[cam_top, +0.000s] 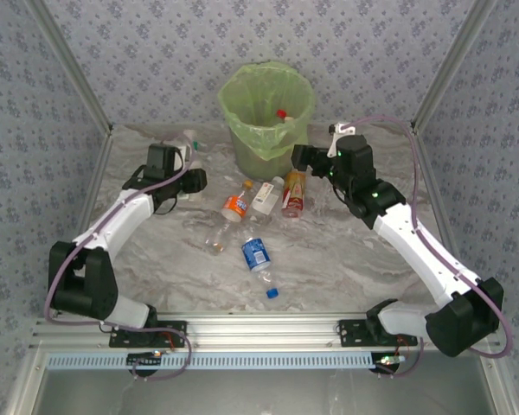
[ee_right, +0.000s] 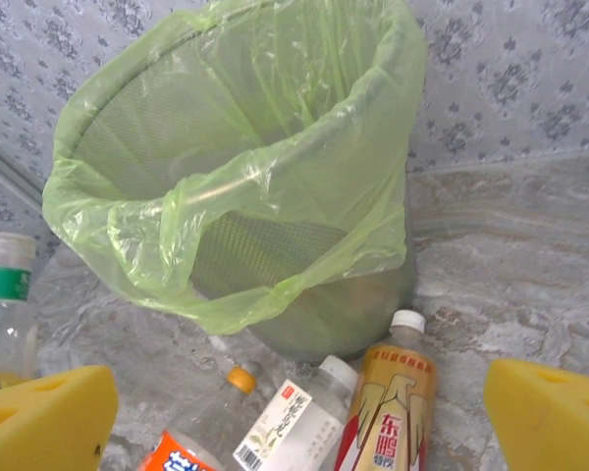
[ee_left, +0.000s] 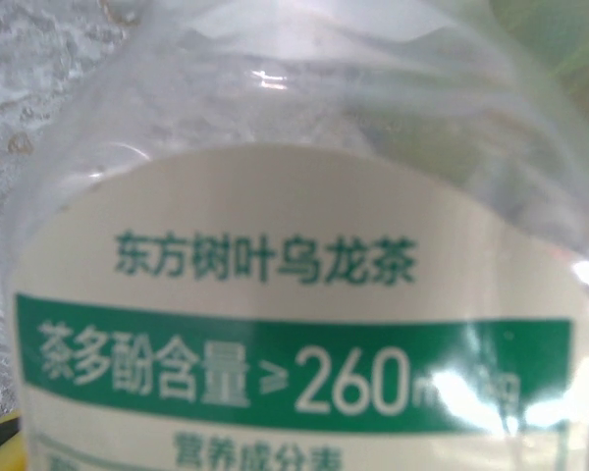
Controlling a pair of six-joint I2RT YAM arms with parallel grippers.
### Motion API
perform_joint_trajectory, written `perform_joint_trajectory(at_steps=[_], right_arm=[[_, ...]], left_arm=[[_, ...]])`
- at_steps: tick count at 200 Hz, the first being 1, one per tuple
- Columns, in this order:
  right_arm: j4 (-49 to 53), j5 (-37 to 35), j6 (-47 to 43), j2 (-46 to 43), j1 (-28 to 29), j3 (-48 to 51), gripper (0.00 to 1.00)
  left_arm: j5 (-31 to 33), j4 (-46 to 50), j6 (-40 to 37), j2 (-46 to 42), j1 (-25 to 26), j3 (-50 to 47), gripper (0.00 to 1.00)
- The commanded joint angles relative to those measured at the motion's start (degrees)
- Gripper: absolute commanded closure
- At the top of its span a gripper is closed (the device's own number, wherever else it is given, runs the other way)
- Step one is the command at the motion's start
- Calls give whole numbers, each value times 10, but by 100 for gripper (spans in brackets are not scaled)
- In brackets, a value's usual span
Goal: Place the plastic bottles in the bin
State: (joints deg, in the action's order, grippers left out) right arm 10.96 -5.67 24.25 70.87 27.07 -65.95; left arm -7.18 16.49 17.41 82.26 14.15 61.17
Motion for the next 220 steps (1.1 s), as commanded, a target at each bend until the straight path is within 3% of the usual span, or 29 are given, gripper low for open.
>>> perform_joint_trajectory(at_steps=[1,29,79,135,220], right_arm=[[-15,46,26,-17,-4,12,2],[-26,50,28,-21,-17,9,2],[-59,43,53,-31,-26,38,3],[-47,34,50,-37,-30,42,3],[-43,38,55,-42,-32,44,3]], left_arm=[[-15,-18,33,-40,-3,6,100],[-13,-41,52,-74,-2,13,100],[76,-114,82,-126,21,14,100],[101,-207,129,-158,55,19,100],[44,-248,131,-65,86,163,100]])
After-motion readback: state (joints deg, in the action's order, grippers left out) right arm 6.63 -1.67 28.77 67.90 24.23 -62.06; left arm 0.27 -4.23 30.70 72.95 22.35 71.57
